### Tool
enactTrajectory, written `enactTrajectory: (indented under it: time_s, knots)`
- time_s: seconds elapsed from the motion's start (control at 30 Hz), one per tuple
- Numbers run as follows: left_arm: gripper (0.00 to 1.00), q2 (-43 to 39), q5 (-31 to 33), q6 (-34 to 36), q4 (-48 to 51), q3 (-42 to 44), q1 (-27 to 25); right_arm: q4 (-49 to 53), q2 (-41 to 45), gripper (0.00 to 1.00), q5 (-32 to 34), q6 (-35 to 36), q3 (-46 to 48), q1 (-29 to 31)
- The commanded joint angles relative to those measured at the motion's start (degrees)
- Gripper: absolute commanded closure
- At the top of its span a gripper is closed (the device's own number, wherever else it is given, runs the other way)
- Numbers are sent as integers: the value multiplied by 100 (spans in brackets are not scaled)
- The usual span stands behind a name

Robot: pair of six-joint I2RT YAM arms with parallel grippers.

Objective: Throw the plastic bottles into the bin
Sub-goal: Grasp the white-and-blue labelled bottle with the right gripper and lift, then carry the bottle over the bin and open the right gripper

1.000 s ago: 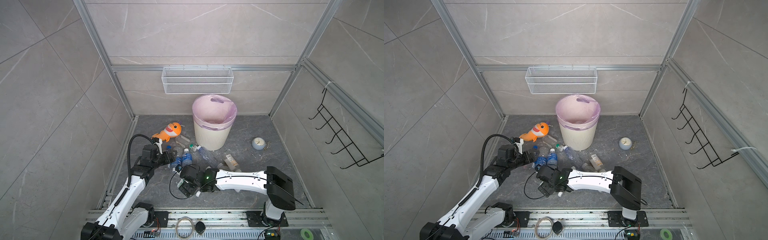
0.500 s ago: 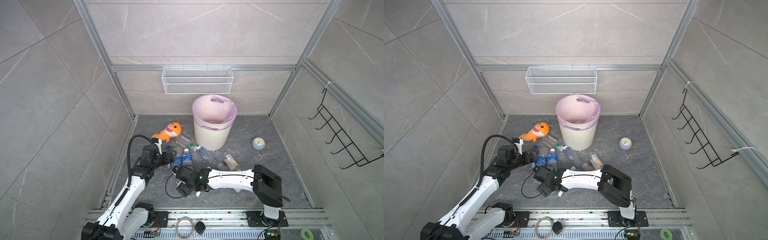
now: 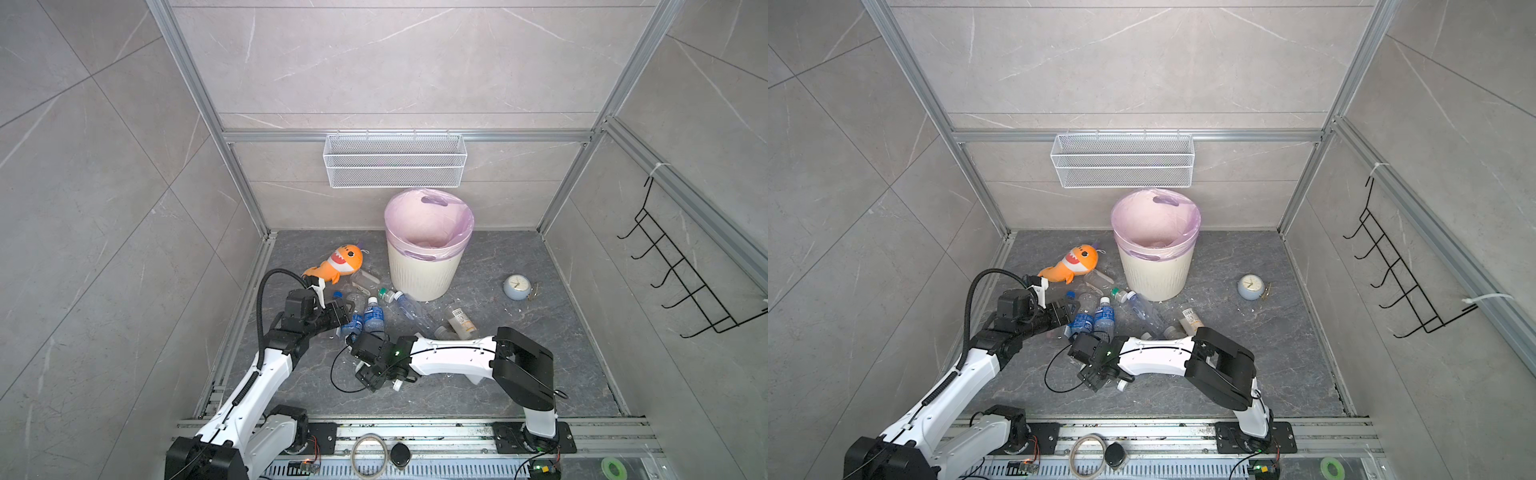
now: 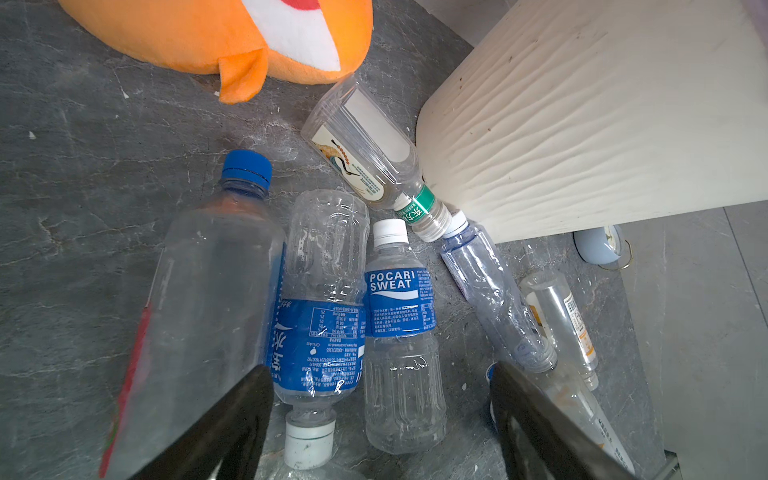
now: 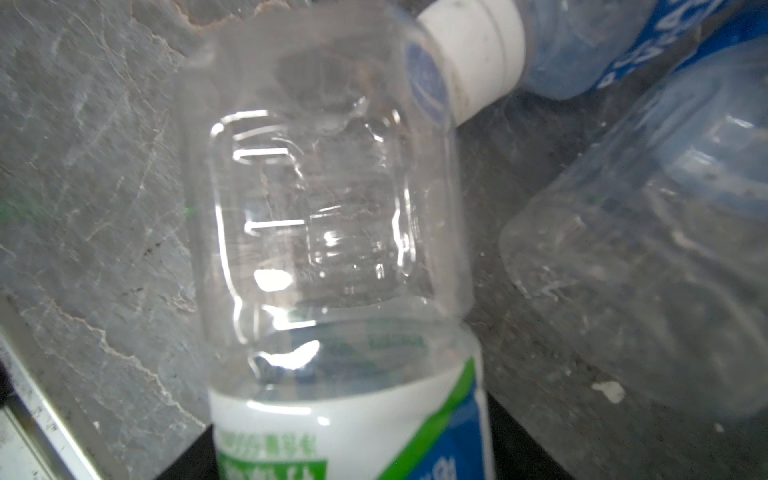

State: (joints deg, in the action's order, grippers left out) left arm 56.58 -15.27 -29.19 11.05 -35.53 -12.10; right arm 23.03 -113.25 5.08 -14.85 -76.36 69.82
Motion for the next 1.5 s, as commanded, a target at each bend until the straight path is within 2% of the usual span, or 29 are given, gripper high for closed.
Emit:
enactTrajectory:
  time_s: [0.0, 0.17, 0.3, 0.53, 0.97, 1.47]
  knots:
    - [16, 9, -135, -51, -204, -25, 38, -24, -62, 29, -29, -27, -70, -30]
    - [16, 55, -162, -61, -217, -46, 34, -162, 236, 36, -51, 74, 173, -22]
    - [16, -19, 52, 71, -71, -70, 31, -492, 692, 41, 34, 139, 591, -23]
    - [17, -42, 175, 147, -2, -72, -98, -1137, 1741, 43, 233, 211, 1509, 19]
    - [18, 80, 665, 369, 109, -291, -824, -1984, 3899, 44, 1346, -201, 3145, 24]
    - [18, 552, 927, 640, -90, -626, -1792, -1501, 5768, 45, 2637, -506, 3936, 23]
